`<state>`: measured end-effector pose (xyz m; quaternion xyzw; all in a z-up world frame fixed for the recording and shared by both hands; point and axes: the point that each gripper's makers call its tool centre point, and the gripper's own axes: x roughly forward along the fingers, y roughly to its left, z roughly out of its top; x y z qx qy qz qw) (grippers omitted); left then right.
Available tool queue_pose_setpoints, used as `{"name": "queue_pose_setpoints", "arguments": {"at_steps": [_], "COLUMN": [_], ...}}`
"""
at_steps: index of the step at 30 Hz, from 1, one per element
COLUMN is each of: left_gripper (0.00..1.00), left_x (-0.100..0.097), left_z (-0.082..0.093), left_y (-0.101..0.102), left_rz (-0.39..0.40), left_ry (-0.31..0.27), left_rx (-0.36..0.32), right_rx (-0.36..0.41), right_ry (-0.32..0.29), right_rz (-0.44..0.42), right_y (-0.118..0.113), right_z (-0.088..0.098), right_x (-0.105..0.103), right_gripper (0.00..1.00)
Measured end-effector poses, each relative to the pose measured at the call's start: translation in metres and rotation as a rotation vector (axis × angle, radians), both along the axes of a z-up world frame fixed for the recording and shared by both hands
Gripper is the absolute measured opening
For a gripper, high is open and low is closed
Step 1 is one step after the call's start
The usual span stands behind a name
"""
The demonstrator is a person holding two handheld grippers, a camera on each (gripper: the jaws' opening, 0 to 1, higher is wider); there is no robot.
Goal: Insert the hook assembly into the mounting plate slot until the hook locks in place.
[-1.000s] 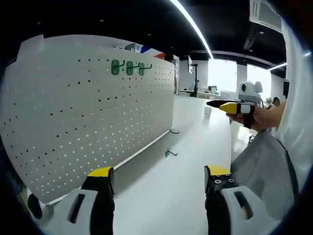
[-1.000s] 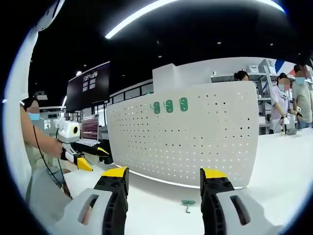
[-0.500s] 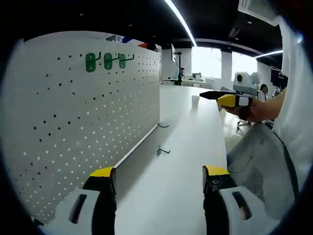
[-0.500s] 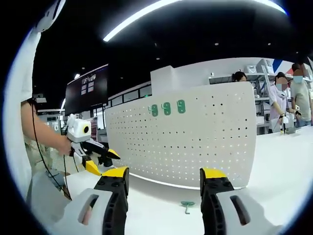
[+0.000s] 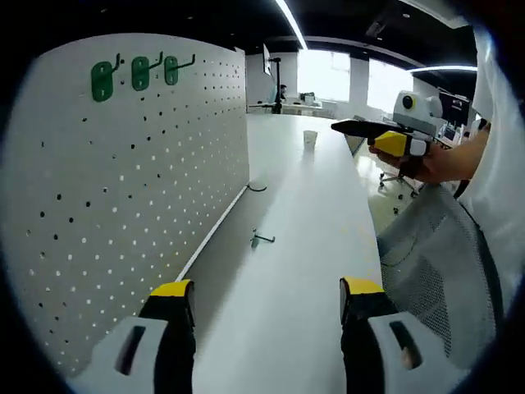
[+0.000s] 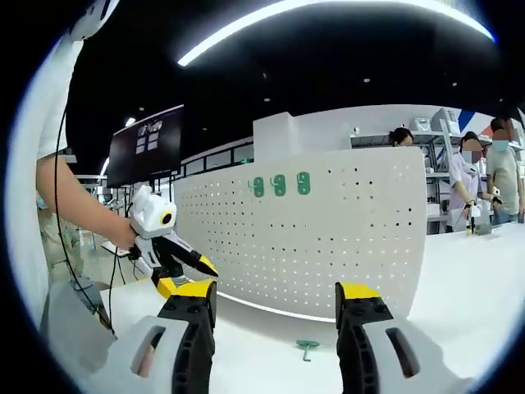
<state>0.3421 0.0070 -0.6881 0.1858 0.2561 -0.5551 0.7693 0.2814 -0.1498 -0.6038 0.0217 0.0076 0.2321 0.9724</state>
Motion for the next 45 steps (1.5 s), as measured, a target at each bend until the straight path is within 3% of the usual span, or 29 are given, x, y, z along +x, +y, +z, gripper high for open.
{"name": "queue_pose_setpoints", "arguments": {"at_steps": [21,45], "left_gripper": [0.73,0.72], "left_x": [0.016,0.035], "left_z": [-0.024,-0.056], "left_y": [-0.054,-0.103], "left_rz": [-0.163,-0.275], "left_ry": [0.018,0.051], "left_rx": [0.113,0.21], "right_rx": [0.017,0.025], "right_ry": [-0.016,-0.018], "right_rz": [-0.042,-0.074], "right_y": [-0.011,-0.02], "right_z": [0.004,0.004], "right_x": [0.0,0.001], "right_gripper": [0.57,0.57]}}
